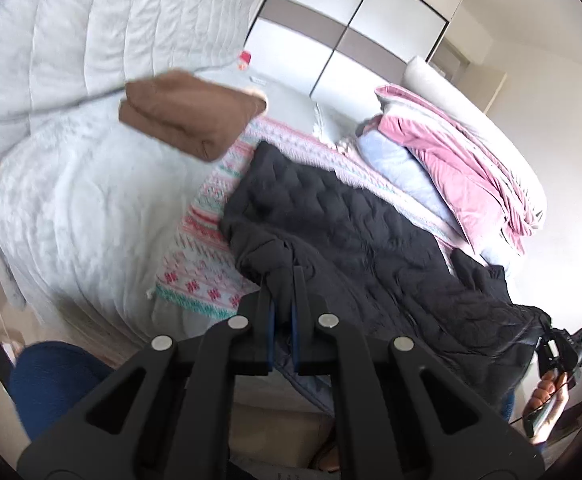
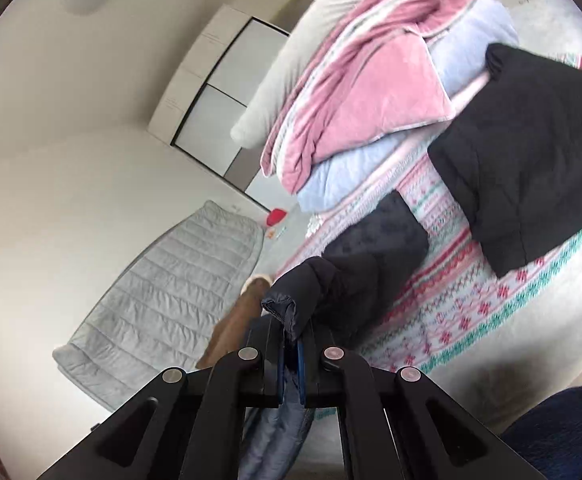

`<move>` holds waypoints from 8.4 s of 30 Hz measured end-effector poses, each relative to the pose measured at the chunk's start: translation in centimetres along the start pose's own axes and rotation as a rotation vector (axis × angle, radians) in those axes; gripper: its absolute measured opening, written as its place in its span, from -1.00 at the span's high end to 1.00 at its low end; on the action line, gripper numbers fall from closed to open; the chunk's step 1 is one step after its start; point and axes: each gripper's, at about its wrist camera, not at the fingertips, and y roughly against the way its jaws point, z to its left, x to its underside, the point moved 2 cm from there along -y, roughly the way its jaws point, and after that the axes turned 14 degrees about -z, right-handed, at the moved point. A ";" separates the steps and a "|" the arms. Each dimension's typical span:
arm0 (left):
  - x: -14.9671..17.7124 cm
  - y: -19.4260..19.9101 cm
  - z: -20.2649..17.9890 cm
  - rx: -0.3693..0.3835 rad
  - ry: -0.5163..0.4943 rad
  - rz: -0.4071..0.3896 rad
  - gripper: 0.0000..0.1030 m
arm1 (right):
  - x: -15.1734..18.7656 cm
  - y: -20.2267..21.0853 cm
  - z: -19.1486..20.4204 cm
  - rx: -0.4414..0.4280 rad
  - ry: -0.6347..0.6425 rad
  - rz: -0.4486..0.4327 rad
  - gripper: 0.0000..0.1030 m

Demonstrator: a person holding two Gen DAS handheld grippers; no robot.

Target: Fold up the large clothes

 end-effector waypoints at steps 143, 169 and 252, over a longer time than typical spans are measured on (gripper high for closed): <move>5.8 -48.2 -23.7 -0.163 -0.580 0.512 -0.67 | 2.0 -36.4 -8.0 0.532 0.131 0.454 -0.48; 5.9 -36.7 -21.9 -0.055 -0.609 0.431 -0.66 | 3.5 -27.3 -8.2 0.442 -0.064 0.333 -0.49; -0.6 -34.4 -13.5 -0.033 -0.246 0.389 -0.66 | -2.4 -23.0 -4.0 0.532 0.261 -0.171 0.80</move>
